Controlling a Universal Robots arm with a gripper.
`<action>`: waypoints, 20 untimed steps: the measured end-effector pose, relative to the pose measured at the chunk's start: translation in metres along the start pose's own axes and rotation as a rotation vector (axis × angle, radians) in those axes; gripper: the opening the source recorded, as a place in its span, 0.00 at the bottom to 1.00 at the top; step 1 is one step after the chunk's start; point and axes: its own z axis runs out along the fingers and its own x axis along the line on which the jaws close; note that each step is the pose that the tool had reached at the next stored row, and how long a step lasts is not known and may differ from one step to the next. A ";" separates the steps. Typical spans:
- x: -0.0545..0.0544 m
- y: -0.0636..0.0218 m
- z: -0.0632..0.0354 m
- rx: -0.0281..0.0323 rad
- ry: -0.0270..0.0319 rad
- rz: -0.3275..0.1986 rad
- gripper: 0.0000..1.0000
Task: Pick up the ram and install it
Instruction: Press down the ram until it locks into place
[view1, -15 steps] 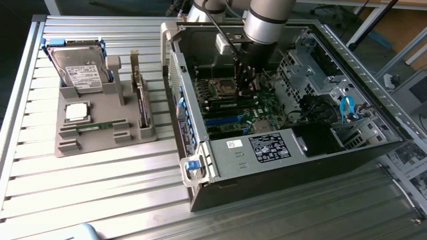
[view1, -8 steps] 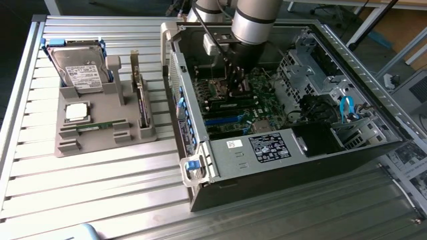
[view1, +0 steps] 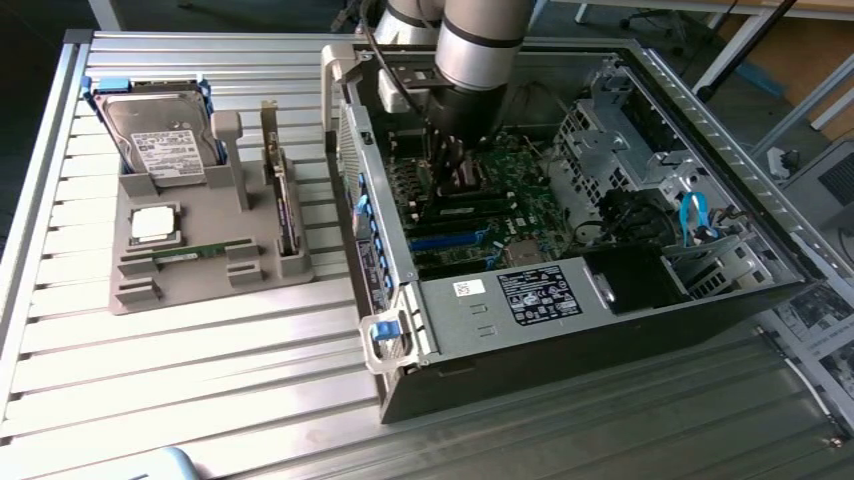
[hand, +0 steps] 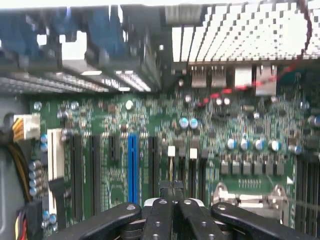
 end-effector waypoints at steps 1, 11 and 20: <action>0.000 0.0025 0.0005 0.0000 -0.0004 0.000 0.11; -0.001 0.0055 0.0127 0.0002 -0.0063 0.000 0.11; 0.001 0.0039 -0.0135 0.0024 -0.0064 0.000 0.11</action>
